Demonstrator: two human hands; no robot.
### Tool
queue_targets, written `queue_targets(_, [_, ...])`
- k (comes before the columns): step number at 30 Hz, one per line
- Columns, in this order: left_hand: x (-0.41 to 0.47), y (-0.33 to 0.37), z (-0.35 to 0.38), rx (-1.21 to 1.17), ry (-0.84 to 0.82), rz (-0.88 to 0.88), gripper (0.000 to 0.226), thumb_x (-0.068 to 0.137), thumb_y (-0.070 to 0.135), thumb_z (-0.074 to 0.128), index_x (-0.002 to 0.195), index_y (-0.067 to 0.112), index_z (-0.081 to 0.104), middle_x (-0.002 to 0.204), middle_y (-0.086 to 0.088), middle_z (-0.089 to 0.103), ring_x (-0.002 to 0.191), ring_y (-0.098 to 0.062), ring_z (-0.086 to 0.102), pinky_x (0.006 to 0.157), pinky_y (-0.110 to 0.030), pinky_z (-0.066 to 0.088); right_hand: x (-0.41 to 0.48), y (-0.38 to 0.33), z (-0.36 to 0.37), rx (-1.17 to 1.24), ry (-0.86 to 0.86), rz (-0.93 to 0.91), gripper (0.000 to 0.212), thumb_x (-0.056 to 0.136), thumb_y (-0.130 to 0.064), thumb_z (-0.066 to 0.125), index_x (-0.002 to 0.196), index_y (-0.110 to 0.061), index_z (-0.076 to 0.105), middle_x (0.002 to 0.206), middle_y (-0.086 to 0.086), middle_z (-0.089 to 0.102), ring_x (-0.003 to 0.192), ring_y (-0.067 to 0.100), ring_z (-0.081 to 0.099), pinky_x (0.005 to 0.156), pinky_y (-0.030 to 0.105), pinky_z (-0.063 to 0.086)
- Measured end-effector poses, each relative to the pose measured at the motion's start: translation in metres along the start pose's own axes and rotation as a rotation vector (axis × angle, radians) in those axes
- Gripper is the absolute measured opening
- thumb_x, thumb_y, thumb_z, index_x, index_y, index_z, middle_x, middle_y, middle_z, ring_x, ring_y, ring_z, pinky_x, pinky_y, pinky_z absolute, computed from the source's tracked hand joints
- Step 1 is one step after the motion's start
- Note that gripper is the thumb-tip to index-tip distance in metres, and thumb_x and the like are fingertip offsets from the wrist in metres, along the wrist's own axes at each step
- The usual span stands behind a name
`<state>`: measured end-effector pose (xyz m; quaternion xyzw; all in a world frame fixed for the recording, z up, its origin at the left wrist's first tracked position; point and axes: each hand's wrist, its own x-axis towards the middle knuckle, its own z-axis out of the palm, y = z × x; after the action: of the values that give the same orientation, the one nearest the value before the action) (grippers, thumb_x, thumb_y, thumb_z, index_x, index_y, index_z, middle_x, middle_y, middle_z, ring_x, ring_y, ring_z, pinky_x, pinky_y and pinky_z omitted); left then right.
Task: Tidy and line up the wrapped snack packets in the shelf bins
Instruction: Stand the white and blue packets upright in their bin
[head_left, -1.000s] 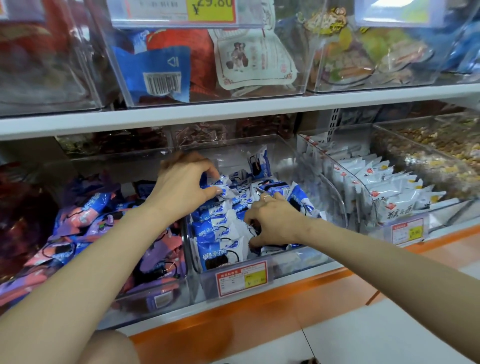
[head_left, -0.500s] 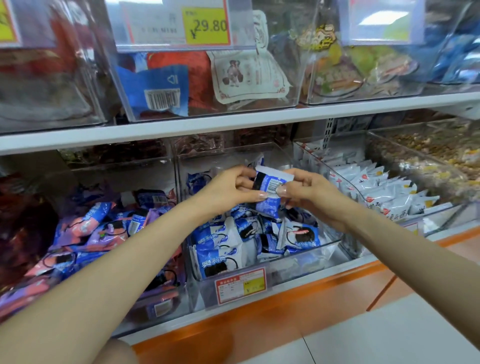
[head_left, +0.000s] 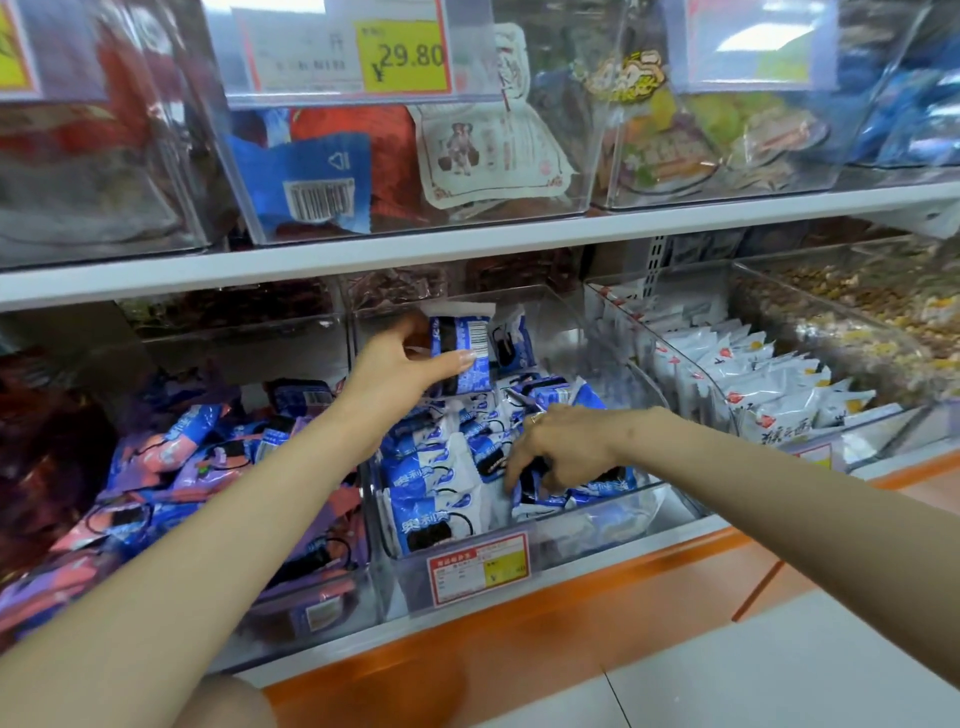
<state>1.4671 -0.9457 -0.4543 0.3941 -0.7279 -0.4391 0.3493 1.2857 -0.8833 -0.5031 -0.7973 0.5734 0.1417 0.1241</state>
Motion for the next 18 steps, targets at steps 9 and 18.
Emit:
queue_targets(9, [0.000,-0.002,-0.006,-0.056,0.037,-0.024,0.069,0.077,0.034,0.073,0.135,0.010,0.045,0.125,-0.004,0.058,0.113,-0.026,0.056,0.097,-0.035,0.044,0.008,0.000,0.001,0.003,0.108,-0.003,0.013,0.080,-0.017,0.069,0.091,-0.023,0.070,0.103,-0.012,0.055,0.107,0.009,0.047,0.097,0.031,0.031])
queue_targets(18, [0.001,0.002,-0.009,-0.140,0.100,-0.029,0.045,0.081,0.025,0.072,0.117,0.011,0.049,0.111,-0.006,0.060,0.103,-0.024,0.059,0.092,-0.037,0.048,0.010,0.021,-0.051,0.919,0.754,0.422,0.017,0.086,-0.009,0.065,0.070,-0.012,0.059,0.065,-0.002,0.057,0.050,0.001,0.055,0.053,0.011,0.045])
